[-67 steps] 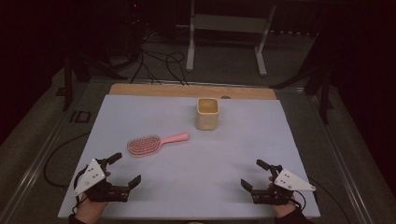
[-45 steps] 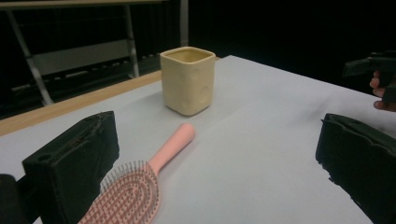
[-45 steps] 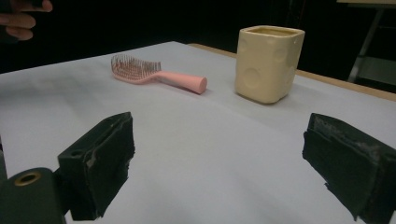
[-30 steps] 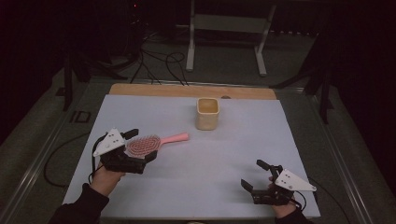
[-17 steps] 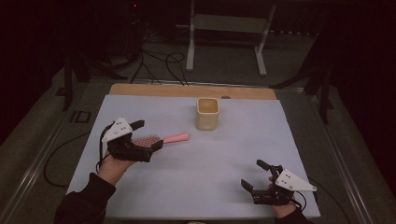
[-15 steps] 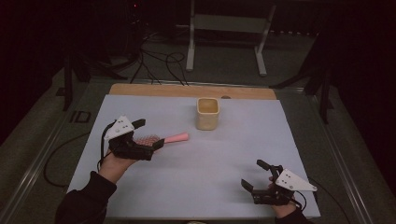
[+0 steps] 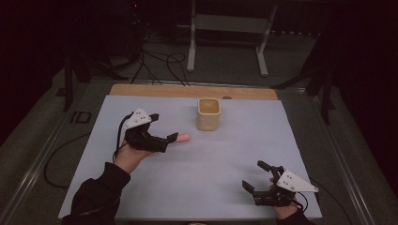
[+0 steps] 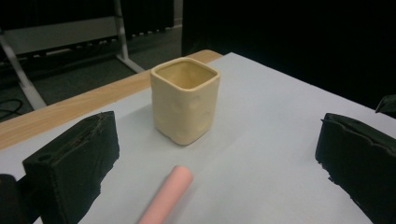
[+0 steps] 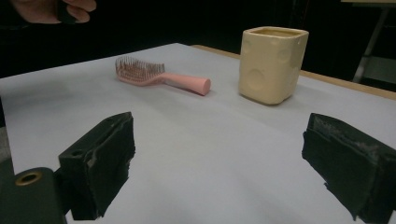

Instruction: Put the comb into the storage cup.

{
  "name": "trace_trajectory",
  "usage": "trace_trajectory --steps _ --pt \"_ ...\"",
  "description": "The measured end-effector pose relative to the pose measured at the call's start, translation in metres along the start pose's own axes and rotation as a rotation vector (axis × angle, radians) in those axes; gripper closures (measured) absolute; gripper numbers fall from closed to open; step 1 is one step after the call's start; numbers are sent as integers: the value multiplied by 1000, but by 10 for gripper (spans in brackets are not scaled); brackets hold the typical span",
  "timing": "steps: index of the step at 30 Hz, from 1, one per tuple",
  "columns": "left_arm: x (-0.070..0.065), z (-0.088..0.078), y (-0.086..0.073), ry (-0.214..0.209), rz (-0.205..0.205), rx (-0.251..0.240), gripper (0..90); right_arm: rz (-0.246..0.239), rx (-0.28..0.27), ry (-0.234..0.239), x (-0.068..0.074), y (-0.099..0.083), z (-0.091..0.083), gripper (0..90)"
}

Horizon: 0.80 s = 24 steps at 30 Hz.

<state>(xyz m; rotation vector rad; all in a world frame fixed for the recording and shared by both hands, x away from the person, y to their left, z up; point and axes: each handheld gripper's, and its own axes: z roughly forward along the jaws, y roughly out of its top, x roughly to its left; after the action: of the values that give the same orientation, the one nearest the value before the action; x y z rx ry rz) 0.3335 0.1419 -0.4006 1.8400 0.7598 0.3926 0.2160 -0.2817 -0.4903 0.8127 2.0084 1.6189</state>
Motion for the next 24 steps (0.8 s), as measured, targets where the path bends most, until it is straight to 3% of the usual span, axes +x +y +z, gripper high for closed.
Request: trace_trajectory --steps 8,15,19,24 --pt "3 19 -1 18 -7 25 124 3 -2 3 0 0 0 91" --pt "10 32 -7 -16 -28 46 272 -6 -1 2 0 0 0 91" --pt "13 38 -10 6 -47 51 308 -3 -4 6 0 0 0 91" --pt "18 43 -12 47 -64 72 414 -3 -4 5 0 0 0 91"
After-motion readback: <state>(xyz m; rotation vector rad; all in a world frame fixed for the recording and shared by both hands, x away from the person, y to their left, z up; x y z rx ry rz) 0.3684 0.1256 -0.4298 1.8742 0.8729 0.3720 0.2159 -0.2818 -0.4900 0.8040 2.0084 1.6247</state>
